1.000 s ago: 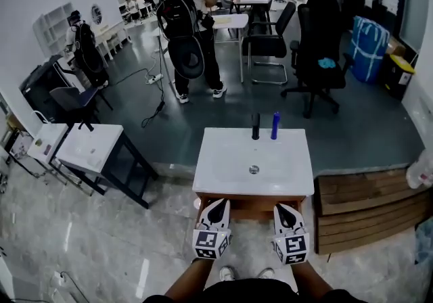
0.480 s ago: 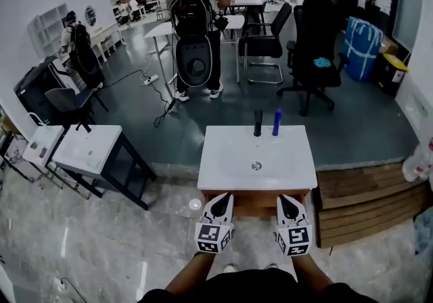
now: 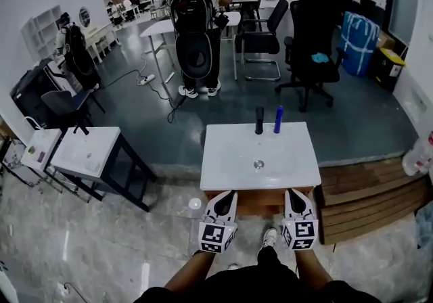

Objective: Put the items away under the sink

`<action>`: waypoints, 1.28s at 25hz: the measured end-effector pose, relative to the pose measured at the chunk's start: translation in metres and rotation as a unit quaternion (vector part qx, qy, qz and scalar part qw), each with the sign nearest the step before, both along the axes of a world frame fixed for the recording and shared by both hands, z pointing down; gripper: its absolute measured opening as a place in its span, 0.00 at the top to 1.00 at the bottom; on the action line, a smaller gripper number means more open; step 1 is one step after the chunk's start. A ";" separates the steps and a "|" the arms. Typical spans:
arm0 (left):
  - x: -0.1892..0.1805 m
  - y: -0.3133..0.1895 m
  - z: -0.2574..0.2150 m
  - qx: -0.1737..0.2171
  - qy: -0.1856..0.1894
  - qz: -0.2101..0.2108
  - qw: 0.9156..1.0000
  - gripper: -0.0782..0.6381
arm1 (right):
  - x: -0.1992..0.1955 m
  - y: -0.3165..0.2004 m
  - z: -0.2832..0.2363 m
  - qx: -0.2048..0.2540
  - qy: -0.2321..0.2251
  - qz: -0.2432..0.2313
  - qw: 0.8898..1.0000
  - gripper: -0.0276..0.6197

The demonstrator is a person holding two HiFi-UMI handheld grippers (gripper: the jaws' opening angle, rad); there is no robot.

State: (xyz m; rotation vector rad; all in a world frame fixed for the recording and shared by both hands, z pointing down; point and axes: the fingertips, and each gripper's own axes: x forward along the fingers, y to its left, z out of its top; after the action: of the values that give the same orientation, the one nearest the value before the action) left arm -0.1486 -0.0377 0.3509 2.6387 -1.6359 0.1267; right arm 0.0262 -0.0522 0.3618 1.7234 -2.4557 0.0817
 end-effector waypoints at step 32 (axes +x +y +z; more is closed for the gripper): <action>0.056 -0.235 0.022 -0.022 -0.013 -0.050 0.998 0.86 | 0.042 -0.248 0.032 -0.002 -0.003 -0.067 0.998 0.93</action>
State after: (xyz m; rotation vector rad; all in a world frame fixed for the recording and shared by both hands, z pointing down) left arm -0.0927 -0.2726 0.3727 2.5277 -1.7493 0.1930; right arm 0.0678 -0.3001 0.3935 1.5540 -2.5662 0.0779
